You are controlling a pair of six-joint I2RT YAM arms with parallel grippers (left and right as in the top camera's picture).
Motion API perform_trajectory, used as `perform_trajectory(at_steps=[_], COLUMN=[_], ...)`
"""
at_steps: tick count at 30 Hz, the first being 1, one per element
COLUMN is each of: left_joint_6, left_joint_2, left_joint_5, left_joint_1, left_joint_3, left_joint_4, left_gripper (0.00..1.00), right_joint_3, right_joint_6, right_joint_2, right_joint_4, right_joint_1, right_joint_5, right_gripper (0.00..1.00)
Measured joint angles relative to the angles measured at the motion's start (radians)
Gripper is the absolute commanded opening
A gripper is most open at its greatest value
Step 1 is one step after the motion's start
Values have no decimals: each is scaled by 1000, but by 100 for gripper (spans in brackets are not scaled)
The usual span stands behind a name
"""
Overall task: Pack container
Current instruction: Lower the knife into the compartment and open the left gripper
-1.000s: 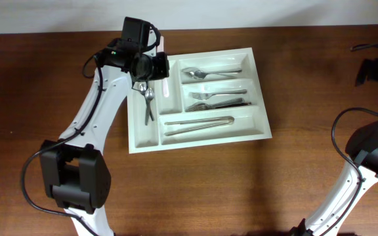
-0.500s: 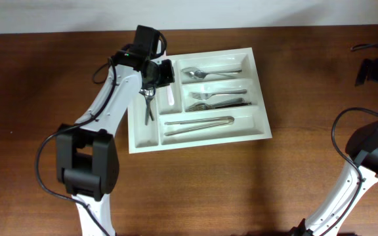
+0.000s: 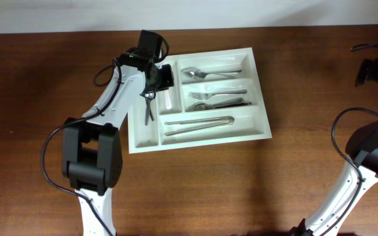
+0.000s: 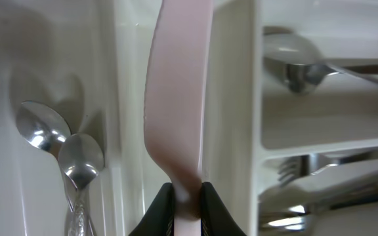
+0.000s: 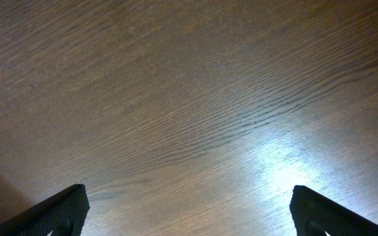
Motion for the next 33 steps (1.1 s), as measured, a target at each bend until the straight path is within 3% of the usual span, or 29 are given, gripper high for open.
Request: perform_trajectory(at_steps=[18, 21, 25, 32, 33], left_joint_6=[1, 13, 53, 109, 122], left_joint_2=[20, 20, 20, 24, 24], left_joint_5=[-8, -8, -11, -11, -11], left_joint_1=[0, 0, 0, 8, 13], left_joint_3=[0, 0, 0, 132, 171], left_joint_4=[18, 19, 18, -13, -14], left_gripper=[25, 40, 69, 87, 93], right_joint_3=[0, 0, 0, 0, 0], right_joint_6=[0, 0, 1, 0, 0], right_joint_2=[0, 0, 0, 0, 0], right_joint_4=[0, 0, 0, 0, 0], right_joint_1=[0, 0, 0, 0, 0], right_joint_5=[0, 0, 0, 0, 0], right_gripper=[99, 99, 99, 99, 99])
